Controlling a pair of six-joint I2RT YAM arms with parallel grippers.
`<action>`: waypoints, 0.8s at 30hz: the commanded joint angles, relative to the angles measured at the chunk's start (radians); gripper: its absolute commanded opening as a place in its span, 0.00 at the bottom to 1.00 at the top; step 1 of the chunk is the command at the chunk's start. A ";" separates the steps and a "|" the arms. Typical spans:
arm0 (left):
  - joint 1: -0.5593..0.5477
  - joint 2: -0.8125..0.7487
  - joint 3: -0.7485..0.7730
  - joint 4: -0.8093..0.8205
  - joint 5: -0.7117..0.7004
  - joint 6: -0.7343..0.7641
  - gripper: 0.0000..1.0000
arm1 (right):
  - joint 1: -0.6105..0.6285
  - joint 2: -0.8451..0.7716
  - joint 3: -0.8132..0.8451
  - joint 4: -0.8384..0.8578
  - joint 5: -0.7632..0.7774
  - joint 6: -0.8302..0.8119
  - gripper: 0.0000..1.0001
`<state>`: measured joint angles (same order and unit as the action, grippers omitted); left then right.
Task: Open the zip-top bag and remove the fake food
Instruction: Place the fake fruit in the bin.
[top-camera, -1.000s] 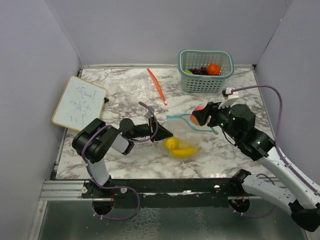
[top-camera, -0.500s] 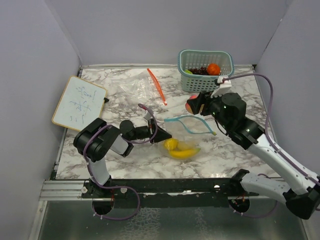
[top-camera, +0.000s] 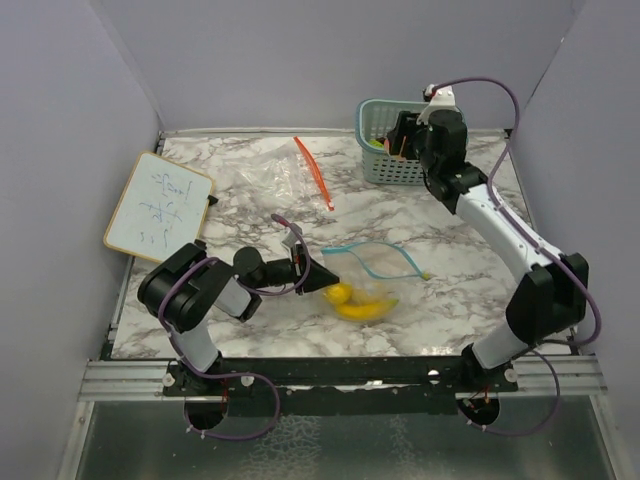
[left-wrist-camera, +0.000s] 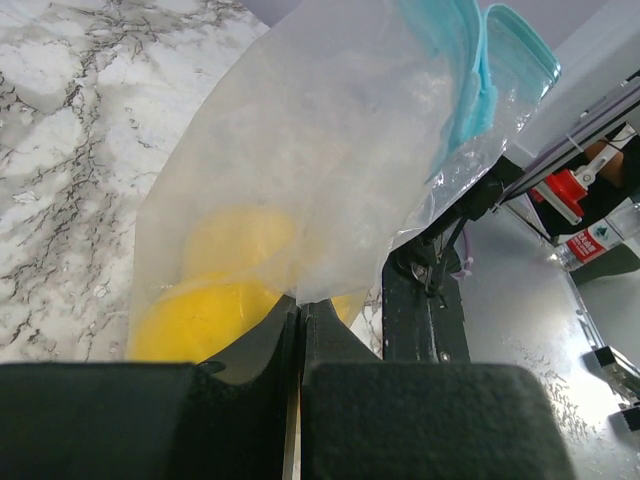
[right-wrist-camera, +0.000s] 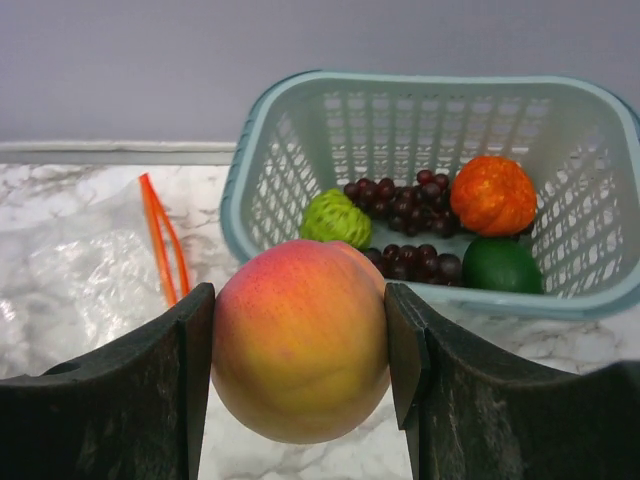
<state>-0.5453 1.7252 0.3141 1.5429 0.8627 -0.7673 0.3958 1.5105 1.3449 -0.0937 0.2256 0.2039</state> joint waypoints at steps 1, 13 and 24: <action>-0.003 -0.023 -0.019 0.229 -0.011 -0.006 0.00 | -0.106 0.177 0.133 0.112 -0.111 -0.012 0.25; -0.007 -0.013 -0.012 0.228 0.000 -0.027 0.00 | -0.224 0.456 0.301 0.245 -0.199 -0.154 0.68; -0.008 -0.003 -0.006 0.228 0.008 -0.031 0.00 | -0.224 0.227 0.074 0.361 -0.300 -0.147 0.82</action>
<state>-0.5457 1.7222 0.3000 1.5429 0.8635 -0.7956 0.1665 1.8996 1.5150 0.1802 0.0101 0.0692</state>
